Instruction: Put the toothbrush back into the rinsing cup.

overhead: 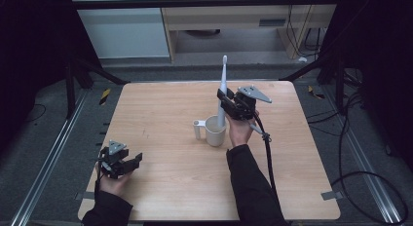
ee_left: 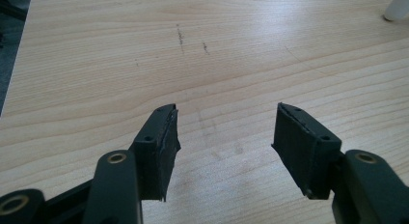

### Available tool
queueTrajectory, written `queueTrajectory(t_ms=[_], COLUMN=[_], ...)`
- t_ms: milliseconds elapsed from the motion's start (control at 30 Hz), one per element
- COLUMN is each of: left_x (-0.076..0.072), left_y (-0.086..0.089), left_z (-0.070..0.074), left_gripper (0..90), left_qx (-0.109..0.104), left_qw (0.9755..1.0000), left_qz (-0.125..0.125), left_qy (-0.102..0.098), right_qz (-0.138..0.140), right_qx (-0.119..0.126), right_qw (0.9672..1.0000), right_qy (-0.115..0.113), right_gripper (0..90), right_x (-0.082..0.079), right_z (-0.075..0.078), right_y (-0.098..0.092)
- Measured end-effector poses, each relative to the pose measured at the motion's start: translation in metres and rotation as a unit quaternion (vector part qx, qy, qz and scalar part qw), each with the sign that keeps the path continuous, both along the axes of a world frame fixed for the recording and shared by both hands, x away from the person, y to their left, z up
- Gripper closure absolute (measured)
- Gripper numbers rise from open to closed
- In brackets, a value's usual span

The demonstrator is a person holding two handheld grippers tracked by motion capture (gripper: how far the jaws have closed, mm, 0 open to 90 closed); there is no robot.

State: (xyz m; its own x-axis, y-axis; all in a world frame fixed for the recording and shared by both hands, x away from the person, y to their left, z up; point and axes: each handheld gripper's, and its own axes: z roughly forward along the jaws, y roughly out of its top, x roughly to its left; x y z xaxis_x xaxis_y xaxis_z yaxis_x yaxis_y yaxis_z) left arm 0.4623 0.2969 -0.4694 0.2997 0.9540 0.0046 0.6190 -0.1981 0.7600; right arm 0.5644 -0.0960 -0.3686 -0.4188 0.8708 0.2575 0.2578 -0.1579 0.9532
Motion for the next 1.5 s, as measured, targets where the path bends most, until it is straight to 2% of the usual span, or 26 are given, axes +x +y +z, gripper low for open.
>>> queueTrajectory(t_ms=[433, 600, 767, 1033, 1133, 1200, 1500], left_x=[0.0, 0.0, 0.0, 0.0, 0.0, 0.0, 0.0], left_y=[0.0, 0.0, 0.0, 0.001, 0.001, 0.0, 0.0], left_z=[0.0, 0.0, 0.0, 0.0, 0.0, 0.0, 0.0], left_gripper=[40.7, 40.8, 40.8, 40.9, 40.9, 41.1, 41.3], left_qx=[0.001, 0.001, 0.001, 0.001, 0.001, 0.002, 0.002], left_qw=[1.0, 1.0, 1.0, 1.0, 1.0, 1.0, 1.0], left_qz=[-0.001, 0.0, 0.0, 0.0, 0.0, 0.0, 0.0], left_qy=[-0.001, -0.001, -0.001, 0.0, 0.0, 0.0, 0.0], right_qz=[0.002, 0.005, 0.008, 0.013, 0.014, 0.016, 0.019], right_qx=[-0.021, -0.043, -0.055, -0.083, -0.084, -0.093, -0.11], right_qw=[0.9994, 0.9982, 0.9973, 0.9939, 0.9936, 0.9917, 0.9886], right_qy=[0.026, 0.042, 0.048, 0.072, 0.075, 0.088, 0.101], right_gripper=[67.0, 67.0, 66.9, 66.8, 66.8, 66.7, 66.6], right_x=[0.01, 0.012, 0.012, 0.012, 0.011, 0.011, 0.009], right_z=[-0.018, -0.029, -0.032, -0.039, -0.041, -0.045, -0.053], right_y=[0.013, 0.02, 0.024, 0.03, 0.03, 0.03, 0.03])
